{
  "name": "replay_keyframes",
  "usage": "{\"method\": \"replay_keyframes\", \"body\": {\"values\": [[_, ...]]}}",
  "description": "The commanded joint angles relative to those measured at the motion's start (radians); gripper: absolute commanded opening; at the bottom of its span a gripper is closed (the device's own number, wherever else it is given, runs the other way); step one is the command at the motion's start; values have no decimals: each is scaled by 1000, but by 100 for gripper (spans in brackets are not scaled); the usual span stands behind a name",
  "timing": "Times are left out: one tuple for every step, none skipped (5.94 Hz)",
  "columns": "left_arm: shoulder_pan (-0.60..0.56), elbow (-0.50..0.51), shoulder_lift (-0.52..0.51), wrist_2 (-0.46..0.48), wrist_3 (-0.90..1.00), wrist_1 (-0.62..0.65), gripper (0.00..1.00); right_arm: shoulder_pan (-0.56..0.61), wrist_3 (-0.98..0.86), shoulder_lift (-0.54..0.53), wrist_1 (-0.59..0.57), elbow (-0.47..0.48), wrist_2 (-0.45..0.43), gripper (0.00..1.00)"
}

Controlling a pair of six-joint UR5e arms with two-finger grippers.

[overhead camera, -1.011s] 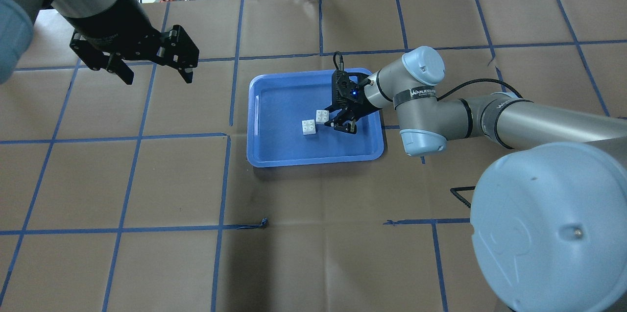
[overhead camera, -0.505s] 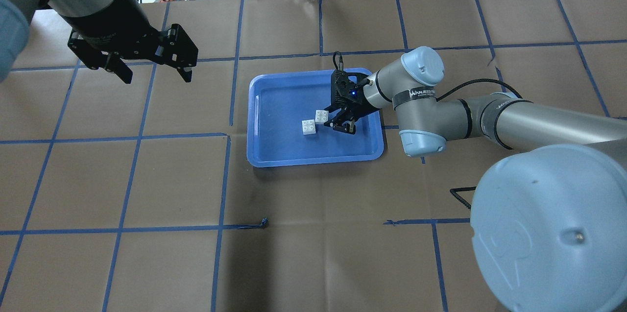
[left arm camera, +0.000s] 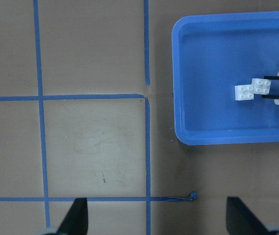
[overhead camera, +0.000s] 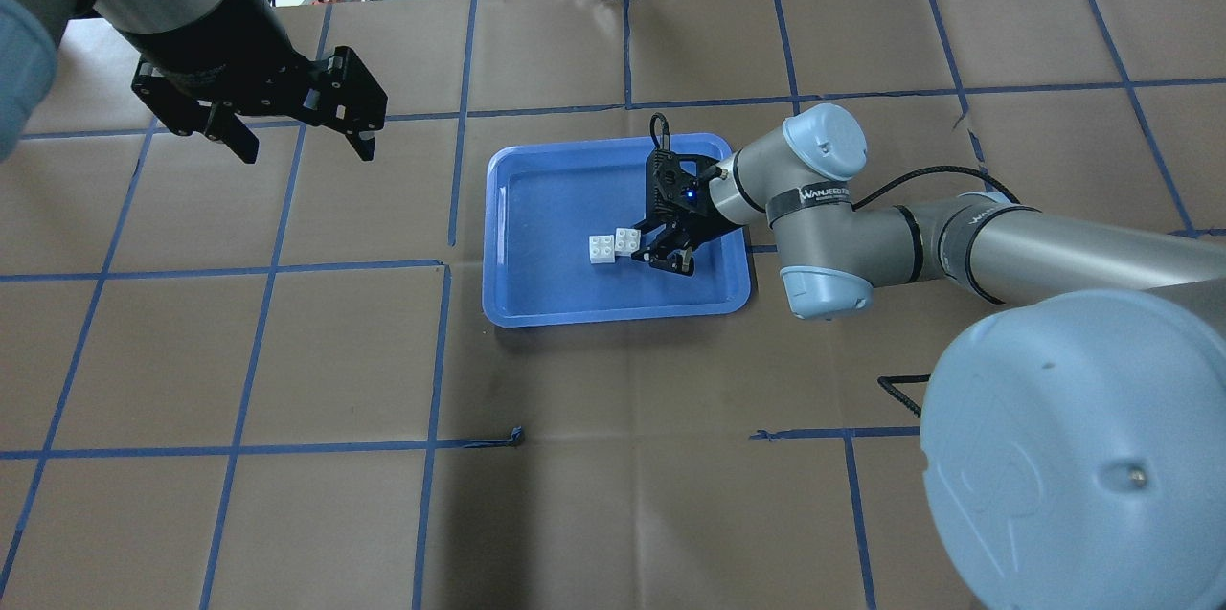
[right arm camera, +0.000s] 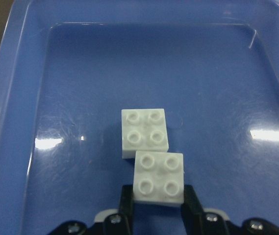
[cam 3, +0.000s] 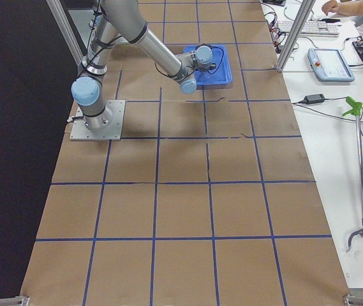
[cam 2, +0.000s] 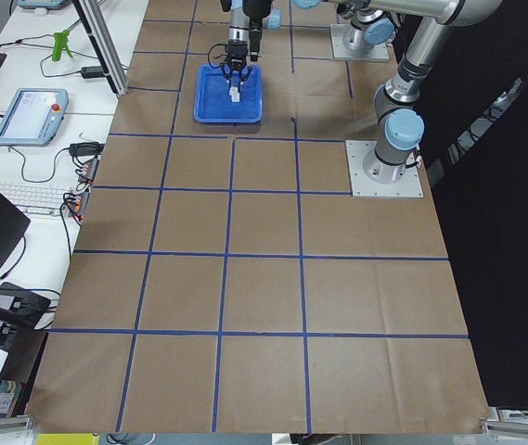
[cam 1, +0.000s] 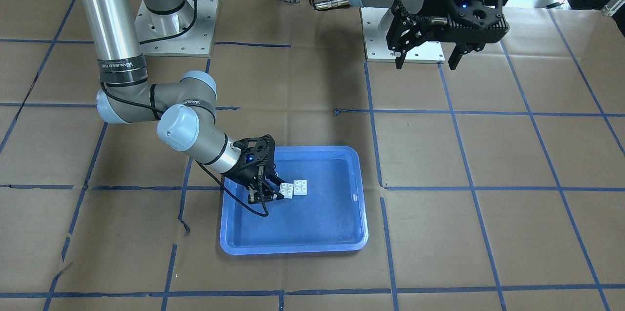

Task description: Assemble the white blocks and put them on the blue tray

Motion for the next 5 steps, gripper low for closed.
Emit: {"method": "replay_keyframes", "body": {"values": [[3,1,6,0,0,0,99,2,6,0,0,1,3,29],[9,1,6,0,0,0,99,5,21,0,1,1,2,29],[10,-1,5,0,0,0,99,13,25,0,1,1,2,29],[10,-1,8,0,0,-3,99,13,25,0,0,1,3,29],[10,1,2,-5,0,2,99,13,26,2,0,1,3,29]]}}
